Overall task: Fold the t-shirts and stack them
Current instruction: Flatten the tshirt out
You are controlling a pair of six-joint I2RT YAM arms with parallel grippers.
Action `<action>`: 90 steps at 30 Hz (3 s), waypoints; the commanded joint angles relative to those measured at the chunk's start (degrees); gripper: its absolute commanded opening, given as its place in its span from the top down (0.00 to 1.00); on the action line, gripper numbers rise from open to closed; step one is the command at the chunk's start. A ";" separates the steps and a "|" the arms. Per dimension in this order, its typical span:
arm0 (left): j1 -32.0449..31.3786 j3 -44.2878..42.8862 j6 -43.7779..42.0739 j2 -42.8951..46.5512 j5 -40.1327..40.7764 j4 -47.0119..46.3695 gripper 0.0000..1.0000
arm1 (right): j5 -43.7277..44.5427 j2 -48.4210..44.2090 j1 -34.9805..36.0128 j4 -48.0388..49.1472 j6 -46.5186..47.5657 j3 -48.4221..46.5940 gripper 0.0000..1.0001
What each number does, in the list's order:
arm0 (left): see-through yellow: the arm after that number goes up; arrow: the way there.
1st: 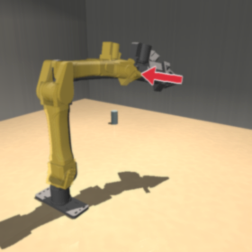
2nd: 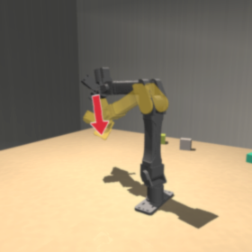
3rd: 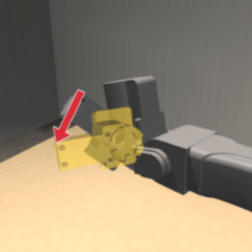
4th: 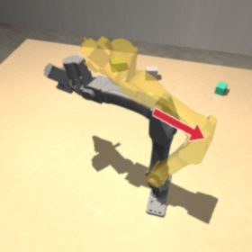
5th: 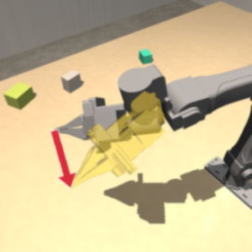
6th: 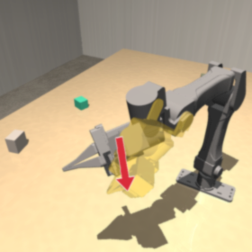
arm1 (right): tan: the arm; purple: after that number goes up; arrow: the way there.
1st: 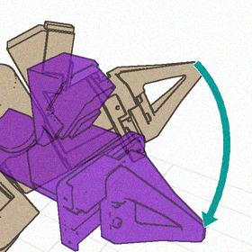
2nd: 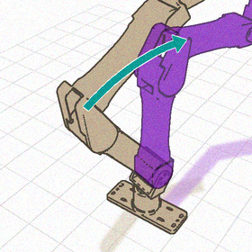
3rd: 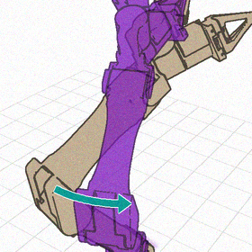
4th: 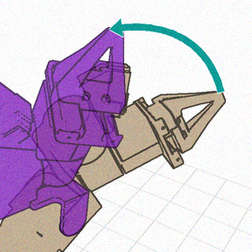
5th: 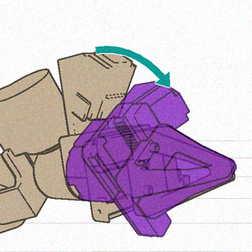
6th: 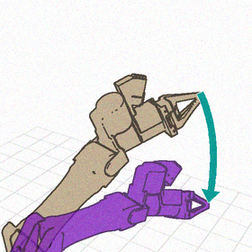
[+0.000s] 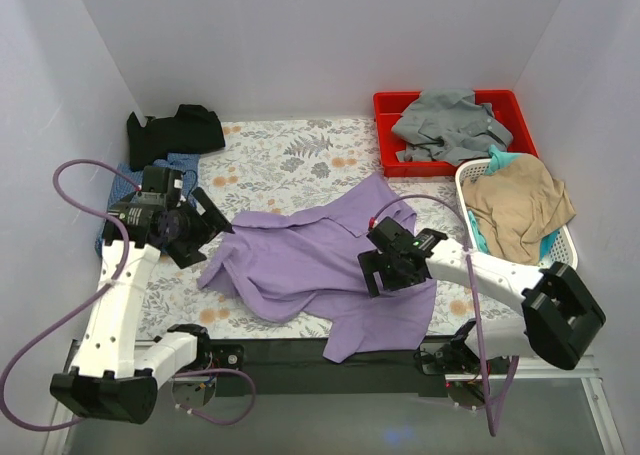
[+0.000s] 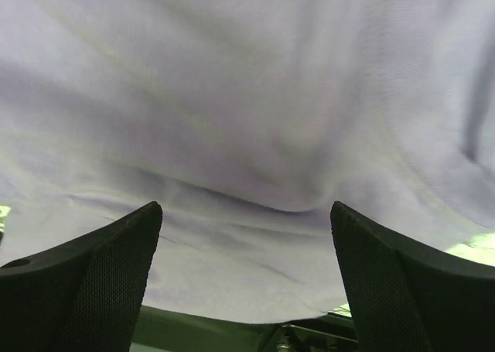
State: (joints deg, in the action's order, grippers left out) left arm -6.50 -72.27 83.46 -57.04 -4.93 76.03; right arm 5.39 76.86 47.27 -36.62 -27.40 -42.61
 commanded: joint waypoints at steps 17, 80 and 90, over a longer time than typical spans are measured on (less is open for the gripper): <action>0.00 13.63 -8.32 -10.81 -6.77 -32.92 0.12 | 2.72 3.39 -16.04 13.23 7.80 -13.74 0.02; 1.93 6.44 -14.91 -38.40 -10.87 -51.86 0.21 | -1.33 6.38 -34.08 22.73 16.23 -17.68 0.52; 1.93 -0.50 -15.17 -50.27 -9.84 -52.30 0.20 | -1.26 10.67 -33.73 22.91 18.52 -20.84 0.44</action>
State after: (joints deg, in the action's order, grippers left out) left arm -4.62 -68.97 69.01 -106.89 -14.41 24.62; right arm 5.34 84.79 13.63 -14.50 -10.44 -60.31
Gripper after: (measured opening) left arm 0.797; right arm 0.557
